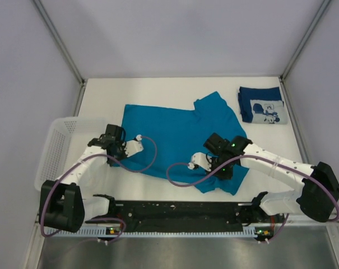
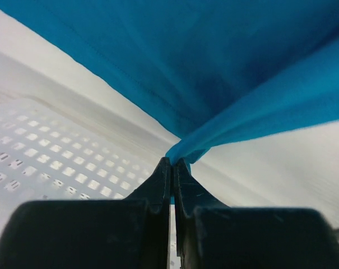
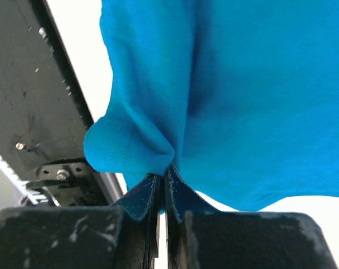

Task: Fold and stack the t-shirts
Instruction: Flatten out the tshirt

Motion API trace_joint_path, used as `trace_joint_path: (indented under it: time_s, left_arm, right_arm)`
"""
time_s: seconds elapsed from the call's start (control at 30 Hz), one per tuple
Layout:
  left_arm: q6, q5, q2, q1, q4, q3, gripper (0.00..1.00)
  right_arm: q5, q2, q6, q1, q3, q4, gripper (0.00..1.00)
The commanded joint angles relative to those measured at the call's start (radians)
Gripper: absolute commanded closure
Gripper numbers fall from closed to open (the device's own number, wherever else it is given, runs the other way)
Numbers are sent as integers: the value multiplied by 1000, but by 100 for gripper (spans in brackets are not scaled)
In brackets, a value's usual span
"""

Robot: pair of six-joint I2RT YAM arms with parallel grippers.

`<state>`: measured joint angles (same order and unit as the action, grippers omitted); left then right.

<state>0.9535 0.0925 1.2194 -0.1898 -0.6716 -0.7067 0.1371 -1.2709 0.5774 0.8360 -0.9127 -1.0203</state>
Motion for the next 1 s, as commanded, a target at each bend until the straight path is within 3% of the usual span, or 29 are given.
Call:
trace_joint_path:
  time_s: [0.0,0.17,0.43,0.47,0.5,0.53,0.57,0.63,0.67,0.73,0.83,0.9,0.97]
  left_arm:
    - [57,-54,-58,6,-170,1,100]
    - [63,-69,-67,6,-270,9,100]
    - [68,-69,-72,6,-301,6,100]
    - [67,-76,-70,6,-312,1,100]
    - [71,-88,-66,6,-331,-2,92]
    - [70,-88,-63,6,-351,-10,77]
    - [74,-126,-61,4,-382,-19,63]
    - [76,-155,-72,4,-454,-57,53]
    - [79,-189,-81,4,-485,-89,48]
    - [88,-253,-101,4,-538,-170,44]
    - [81,-367,-92,6,-548,-322,41]
    - [-17,-402,-61,4,-428,-397,41]
    - [-146,-370,-14,4,-241,-436,47]
  right_arm:
    - [76,8,21,8,29,-127,99]
    - [131,5,18,41,34,-176,97]
    - [145,-28,19,91,37,-192,92]
    - [138,-31,13,89,41,-189,82]
    - [127,-28,3,89,46,-182,63]
    - [121,-19,-2,89,47,-181,49]
    - [121,-4,-8,91,41,-181,40]
    - [114,56,-24,89,5,-176,33]
    - [93,92,-40,89,-41,-161,17]
    - [6,165,-82,77,-121,-103,15]
    - [-15,217,-125,-128,-225,70,11]
    - [47,174,-210,-310,-261,217,11]
    - [-32,77,-324,-417,-316,313,13]
